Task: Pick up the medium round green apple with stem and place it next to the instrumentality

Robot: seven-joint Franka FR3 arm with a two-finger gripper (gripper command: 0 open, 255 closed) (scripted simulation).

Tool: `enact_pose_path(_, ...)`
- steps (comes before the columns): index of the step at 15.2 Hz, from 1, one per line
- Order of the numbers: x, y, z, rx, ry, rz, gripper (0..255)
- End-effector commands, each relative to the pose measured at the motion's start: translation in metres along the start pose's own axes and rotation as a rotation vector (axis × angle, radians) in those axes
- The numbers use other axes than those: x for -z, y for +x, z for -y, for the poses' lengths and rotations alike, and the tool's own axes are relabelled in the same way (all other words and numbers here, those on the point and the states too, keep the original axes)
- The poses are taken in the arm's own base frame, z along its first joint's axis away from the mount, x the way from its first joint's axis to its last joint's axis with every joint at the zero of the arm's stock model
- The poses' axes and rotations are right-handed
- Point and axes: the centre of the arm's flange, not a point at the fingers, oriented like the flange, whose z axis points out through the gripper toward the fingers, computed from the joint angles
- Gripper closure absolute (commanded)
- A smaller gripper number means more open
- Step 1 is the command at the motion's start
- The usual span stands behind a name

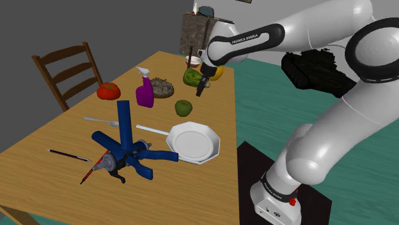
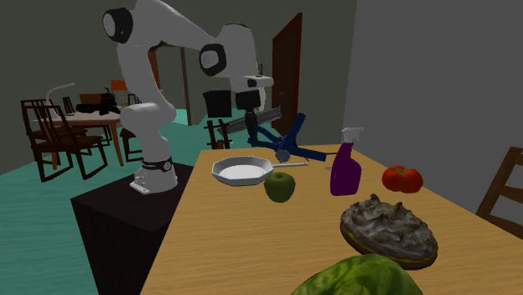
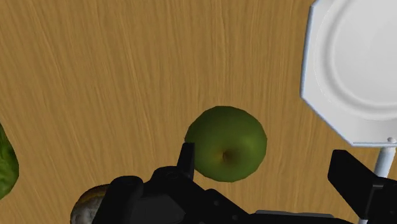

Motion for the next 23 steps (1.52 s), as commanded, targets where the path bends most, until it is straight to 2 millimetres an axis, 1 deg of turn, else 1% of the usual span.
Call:
enact_pose_path(1, -0.019, 0.013, -0.008, 0.063, 0.012, -0.01, 0)
enact_pose_path(5, -0.057, 0.046, -0.023, 0.181, 0.038, -0.027, 0)
enact_pose_path(6, -0.063, 0.051, -0.025, 0.199, 0.042, -0.03, 0)
enact_pose_path(13, -0.099, 0.052, -0.023, 0.199, 0.042, -0.03, 0)
enact_pose_path(14, -0.103, 0.053, -0.023, 0.199, 0.042, -0.03, 0)
enact_pose_path(21, -0.102, 0.052, -0.023, 0.199, 0.042, -0.03, 0)
enact_pose_path(22, -0.102, 0.052, -0.023, 0.199, 0.042, -0.03, 255)
enact_pose_path(23, -0.102, 0.052, -0.023, 0.199, 0.042, -0.03, 255)
